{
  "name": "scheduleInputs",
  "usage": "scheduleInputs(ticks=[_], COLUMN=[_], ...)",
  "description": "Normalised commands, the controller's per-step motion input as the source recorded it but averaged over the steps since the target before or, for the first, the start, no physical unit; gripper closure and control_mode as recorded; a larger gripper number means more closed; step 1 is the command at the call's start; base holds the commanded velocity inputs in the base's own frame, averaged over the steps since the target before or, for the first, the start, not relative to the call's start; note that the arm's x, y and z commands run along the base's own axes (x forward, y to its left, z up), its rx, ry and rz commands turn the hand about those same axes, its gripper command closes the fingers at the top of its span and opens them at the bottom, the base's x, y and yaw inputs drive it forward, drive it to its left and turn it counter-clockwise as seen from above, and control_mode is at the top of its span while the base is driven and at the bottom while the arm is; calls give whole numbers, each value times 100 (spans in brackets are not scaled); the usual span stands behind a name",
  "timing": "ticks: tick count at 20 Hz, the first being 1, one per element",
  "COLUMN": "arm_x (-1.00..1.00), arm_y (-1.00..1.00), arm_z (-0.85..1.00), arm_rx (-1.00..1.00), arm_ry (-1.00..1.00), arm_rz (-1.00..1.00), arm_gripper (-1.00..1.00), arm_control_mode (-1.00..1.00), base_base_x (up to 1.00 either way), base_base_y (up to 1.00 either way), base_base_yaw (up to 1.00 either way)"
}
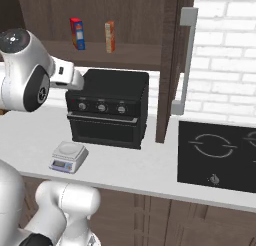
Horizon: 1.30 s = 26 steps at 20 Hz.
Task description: Pick the boxed food and place it on the digital scale for weighing, and close the cabinet.
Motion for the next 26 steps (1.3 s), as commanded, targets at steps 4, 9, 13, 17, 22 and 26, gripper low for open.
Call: scheduleInputs(ticks=[4,9,13,17,22,26], arm_x=[0,0,1,5,20,19], arm_y=[0,0,3,0,0,0], arm_z=[42,39,38,38,4,1], arm_rx=[0,-1,-2,-1,0,0], arm_ry=[-26,-2,-1,4,0,6], arm_rz=[-1,0,0,-2,0,0], arm_gripper=[-100,-100,-100,-100,-100,-100], arm_control_mode=[-100,-100,-100,-100,-100,-100], base_base_x=[0,0,0,0,0,0], base_base_y=[0,0,0,0,0,0], base_base_yaw=[0,0,0,0,0,0])
